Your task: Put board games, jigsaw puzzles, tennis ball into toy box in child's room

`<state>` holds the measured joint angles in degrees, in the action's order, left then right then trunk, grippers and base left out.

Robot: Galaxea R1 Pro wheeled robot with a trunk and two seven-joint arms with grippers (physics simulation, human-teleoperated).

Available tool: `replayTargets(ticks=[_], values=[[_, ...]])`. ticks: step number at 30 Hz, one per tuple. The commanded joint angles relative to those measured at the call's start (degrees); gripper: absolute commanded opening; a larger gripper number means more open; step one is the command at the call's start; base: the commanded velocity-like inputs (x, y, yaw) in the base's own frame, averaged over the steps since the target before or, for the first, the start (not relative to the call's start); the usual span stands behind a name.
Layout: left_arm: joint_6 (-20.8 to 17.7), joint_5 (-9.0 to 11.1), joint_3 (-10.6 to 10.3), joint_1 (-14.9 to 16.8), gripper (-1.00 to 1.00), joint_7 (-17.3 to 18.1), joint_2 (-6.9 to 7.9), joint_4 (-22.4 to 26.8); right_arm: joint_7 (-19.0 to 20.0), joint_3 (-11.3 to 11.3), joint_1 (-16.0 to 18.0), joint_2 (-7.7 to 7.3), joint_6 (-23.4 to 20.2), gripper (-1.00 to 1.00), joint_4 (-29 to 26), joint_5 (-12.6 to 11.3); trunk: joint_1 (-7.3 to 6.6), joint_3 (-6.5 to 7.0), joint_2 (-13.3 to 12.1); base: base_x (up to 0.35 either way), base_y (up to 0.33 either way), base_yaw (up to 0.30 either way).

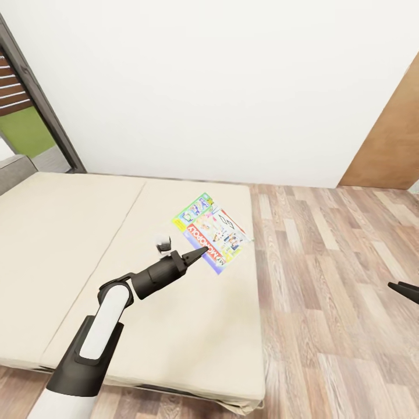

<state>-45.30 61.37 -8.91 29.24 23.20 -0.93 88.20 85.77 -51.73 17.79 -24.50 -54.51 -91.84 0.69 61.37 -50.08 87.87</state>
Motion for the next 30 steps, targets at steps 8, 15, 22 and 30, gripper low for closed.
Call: replayTargets(ticks=[8,15,22,30], values=[[-0.7,0.4,1.9,-0.7,-1.00,-0.1,1.13,0.0,0.2,0.0,0.1,-0.02,-0.6,1.00,0.0,0.1,0.00,0.66,0.0,0.000,0.000,-0.108],[-0.9,0.6,2.8,-1.1,-1.00,-0.2,1.41,0.0,0.2,0.0,0.1,-0.02,-0.6,1.00,0.0,0.1,0.00,1.28,0.0,0.000,0.000,-0.095],[-1.3,0.6,3.0,-1.1,-1.00,-0.2,1.45,0.0,0.2,0.0,0.1,-0.02,-0.6,1.00,0.0,0.1,0.00,1.89,0.0,0.000,0.000,-0.091],[-1.4,0.6,3.0,-1.1,-1.00,-0.2,1.46,0.0,0.2,0.0,0.1,-0.01,-0.6,1.00,0.0,0.1,0.00,2.60,0.0,0.000,0.000,-0.089]])
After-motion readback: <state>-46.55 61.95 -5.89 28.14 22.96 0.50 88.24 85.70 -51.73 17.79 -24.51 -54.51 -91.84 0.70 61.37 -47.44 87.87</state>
